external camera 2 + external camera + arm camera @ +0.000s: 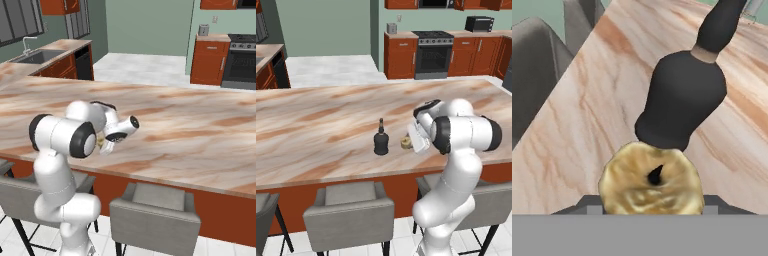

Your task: Get the candle and the liquor from the cabinet and move them to the dining counter.

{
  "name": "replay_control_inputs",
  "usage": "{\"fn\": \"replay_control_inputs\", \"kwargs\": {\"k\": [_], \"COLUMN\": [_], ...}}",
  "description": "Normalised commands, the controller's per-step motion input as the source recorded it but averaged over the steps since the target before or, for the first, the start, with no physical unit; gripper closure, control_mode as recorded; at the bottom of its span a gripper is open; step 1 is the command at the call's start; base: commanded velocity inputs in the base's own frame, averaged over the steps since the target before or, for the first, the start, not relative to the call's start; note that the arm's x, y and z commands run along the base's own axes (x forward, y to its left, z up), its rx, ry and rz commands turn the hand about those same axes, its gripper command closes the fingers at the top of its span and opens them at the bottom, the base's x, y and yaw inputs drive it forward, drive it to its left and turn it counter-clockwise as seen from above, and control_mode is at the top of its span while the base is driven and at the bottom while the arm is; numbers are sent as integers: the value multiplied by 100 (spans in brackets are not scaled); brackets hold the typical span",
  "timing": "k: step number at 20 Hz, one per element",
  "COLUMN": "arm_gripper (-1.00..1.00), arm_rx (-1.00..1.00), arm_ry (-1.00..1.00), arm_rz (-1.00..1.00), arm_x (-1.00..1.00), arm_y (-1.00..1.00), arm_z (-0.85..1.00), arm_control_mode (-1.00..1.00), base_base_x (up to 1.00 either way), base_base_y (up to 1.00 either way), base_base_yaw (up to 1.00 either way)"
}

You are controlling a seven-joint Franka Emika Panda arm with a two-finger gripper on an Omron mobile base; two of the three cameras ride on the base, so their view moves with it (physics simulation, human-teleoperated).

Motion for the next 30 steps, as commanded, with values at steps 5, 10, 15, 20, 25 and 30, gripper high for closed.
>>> {"fn": "replay_control_inputs", "kwargs": {"k": [5, 10, 15, 20, 25, 30], "arm_gripper": [100, 100, 100, 100, 100, 100], "arm_rx": [0, -1, 0, 0, 0, 0], "arm_ry": [0, 0, 0, 1, 4, 5], "arm_rz": [15, 10, 10, 12, 12, 12], "arm_x": [28, 22, 27, 31, 32, 31], "arm_y": [1, 6, 2, 0, 0, 0], "arm_z": [-17, -24, -19, -14, -16, -17], "arm_control_mode": [-100, -100, -100, -100, -100, -100], "base_base_x": [0, 0, 0, 0, 0, 0], "base_base_y": [0, 0, 0, 0, 0, 0], "base_base_yaw": [0, 0, 0, 0, 0, 0]}}
